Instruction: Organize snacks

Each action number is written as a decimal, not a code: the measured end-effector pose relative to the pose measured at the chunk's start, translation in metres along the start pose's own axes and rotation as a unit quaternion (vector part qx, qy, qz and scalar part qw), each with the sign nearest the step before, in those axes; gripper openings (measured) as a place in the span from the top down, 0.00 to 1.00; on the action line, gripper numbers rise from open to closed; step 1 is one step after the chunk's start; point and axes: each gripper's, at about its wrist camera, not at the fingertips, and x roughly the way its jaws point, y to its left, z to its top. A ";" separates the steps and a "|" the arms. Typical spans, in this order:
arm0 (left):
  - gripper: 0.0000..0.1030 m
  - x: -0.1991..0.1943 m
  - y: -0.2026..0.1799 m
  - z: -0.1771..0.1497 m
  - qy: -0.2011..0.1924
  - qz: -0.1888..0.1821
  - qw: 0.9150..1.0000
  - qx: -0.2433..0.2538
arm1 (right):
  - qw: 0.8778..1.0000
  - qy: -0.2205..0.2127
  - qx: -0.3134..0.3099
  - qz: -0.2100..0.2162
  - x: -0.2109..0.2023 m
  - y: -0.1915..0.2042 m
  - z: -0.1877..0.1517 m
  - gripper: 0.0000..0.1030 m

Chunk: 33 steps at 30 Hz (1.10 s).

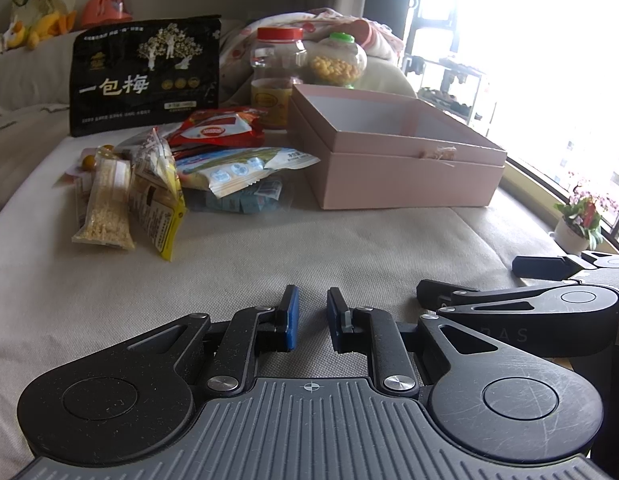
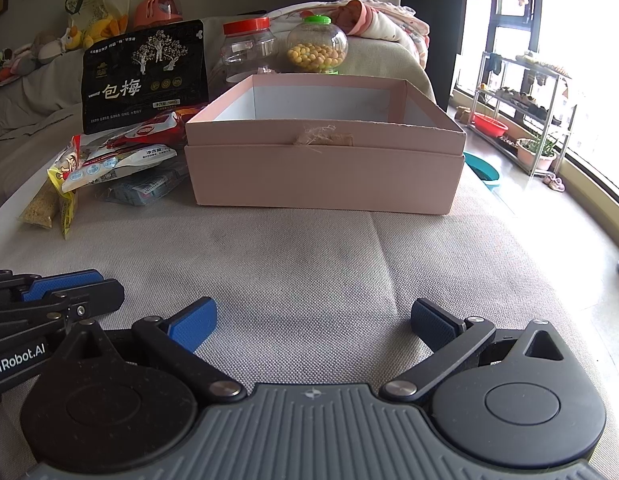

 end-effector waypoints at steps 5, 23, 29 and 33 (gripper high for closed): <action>0.81 0.001 0.000 -0.001 0.000 -0.001 1.000 -0.002 | 1.000 0.001 0.000 0.000 0.001 0.002 0.000 0.00; 0.81 -0.002 0.003 0.000 -0.003 -0.012 1.000 -0.008 | 0.999 0.034 -0.019 0.023 0.004 -0.003 0.009 0.00; 0.81 -0.007 0.008 0.001 0.003 -0.027 1.000 -0.010 | 0.994 0.070 -0.057 0.061 0.009 0.004 0.026 0.00; 0.81 -0.018 0.044 0.017 0.018 -0.076 0.994 -0.079 | 0.992 0.018 -0.078 0.093 -0.002 0.027 0.049 0.01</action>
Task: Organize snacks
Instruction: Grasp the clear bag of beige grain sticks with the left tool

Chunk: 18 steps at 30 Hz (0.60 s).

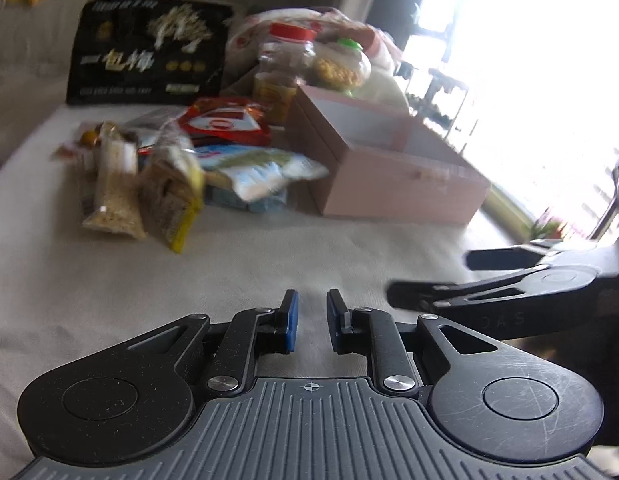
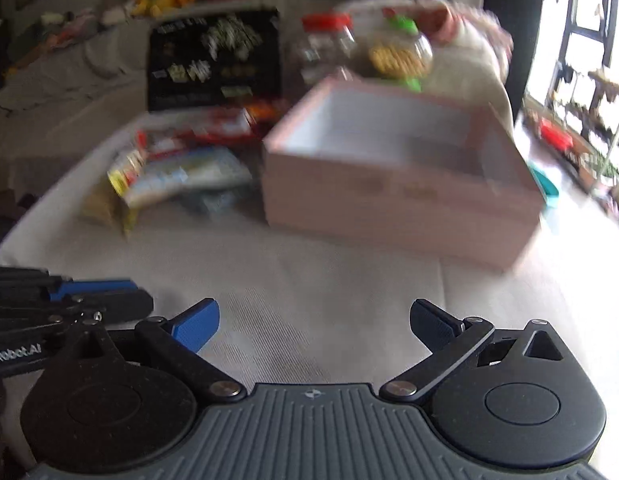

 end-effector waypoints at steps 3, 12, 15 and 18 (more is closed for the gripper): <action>0.81 -0.021 0.029 0.020 -0.035 0.012 0.998 -0.051 | 0.998 -0.028 -0.026 0.048 0.000 0.023 0.022 0.01; 0.81 0.002 0.078 0.077 -0.042 0.117 0.992 -0.033 | 0.994 -0.011 -0.062 0.086 0.023 0.076 0.031 0.04; 0.81 0.025 0.081 0.086 -0.020 0.133 0.991 -0.012 | 0.993 -0.026 -0.071 0.087 0.015 0.076 0.029 0.05; 0.80 0.033 0.082 0.086 -0.033 0.154 0.987 0.010 | 0.993 -0.037 -0.073 0.090 0.011 0.074 0.026 0.05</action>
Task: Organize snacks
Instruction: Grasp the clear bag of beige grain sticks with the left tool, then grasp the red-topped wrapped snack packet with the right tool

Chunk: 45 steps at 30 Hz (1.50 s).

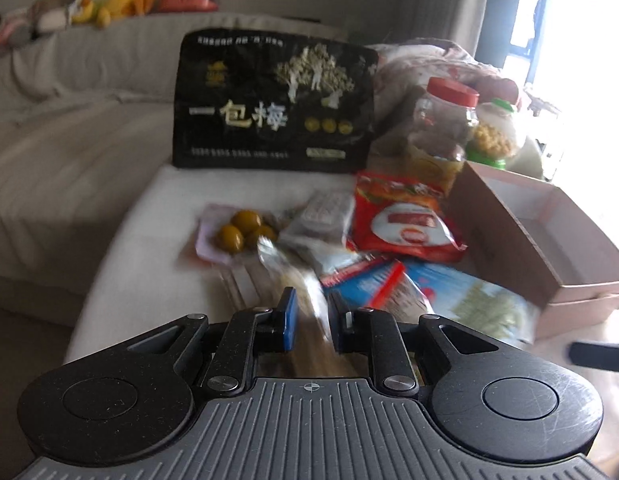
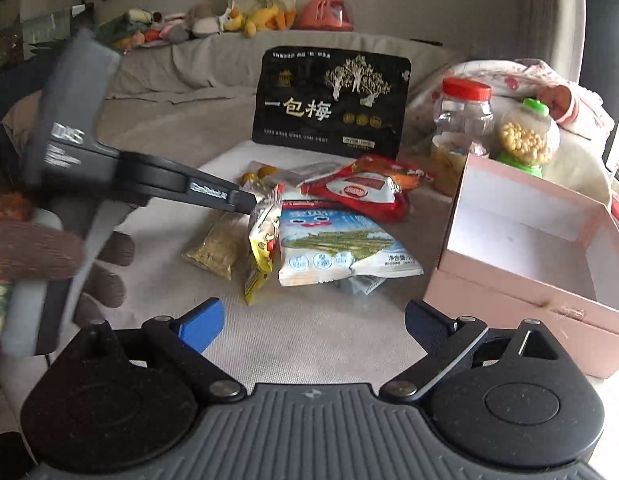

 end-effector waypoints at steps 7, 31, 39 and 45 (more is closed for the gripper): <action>0.67 0.004 0.016 -0.011 -0.002 -0.024 1.000 -0.014 | 0.998 0.030 0.005 0.050 0.025 0.011 0.009 0.35; 0.72 -0.044 0.025 -0.048 0.018 -0.103 0.993 -0.062 | 0.987 0.088 0.093 0.093 0.027 -0.017 0.000 0.88; 0.76 -0.059 0.014 -0.058 0.023 -0.132 0.989 -0.055 | 0.992 0.077 0.089 0.035 0.010 -0.033 -0.013 0.88; 0.80 -0.073 0.030 -0.051 -0.021 -0.088 0.992 -0.092 | 0.996 0.059 0.063 0.036 0.012 -0.014 -0.008 0.39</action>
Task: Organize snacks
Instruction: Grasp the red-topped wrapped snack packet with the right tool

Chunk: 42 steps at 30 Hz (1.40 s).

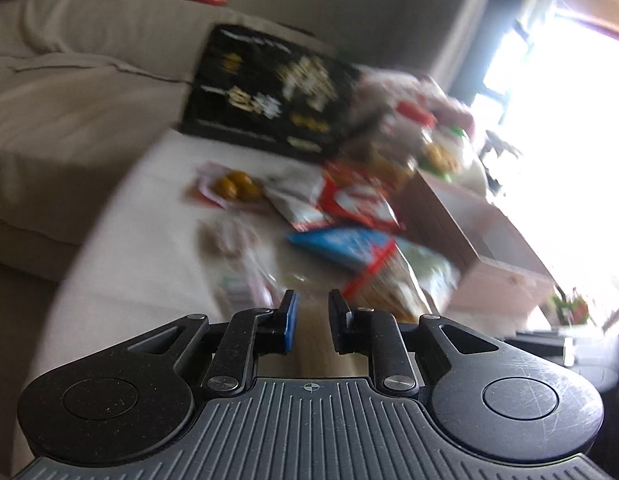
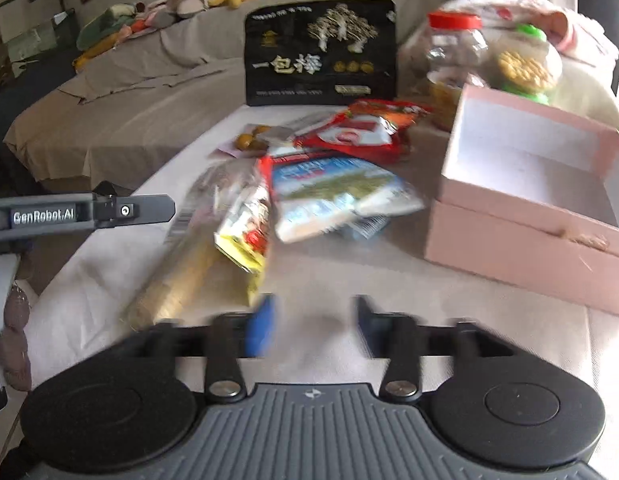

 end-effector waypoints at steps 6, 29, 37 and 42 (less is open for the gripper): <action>0.81 0.001 0.010 0.002 0.014 -0.006 1.000 -0.018 | 0.999 -0.011 -0.012 0.035 0.024 0.023 0.022 0.35; 0.63 0.038 -0.037 -0.018 0.067 0.016 0.994 0.089 | 0.998 -0.010 0.054 -0.034 -0.055 -0.055 -0.040 0.32; 0.64 0.030 -0.046 -0.033 0.078 -0.019 0.994 0.079 | 1.000 0.004 -0.017 -0.023 -0.052 -0.040 -0.043 0.24; 0.64 0.026 -0.052 -0.040 0.081 -0.025 0.993 0.080 | 0.999 0.025 -0.006 -0.047 -0.028 -0.031 -0.036 0.21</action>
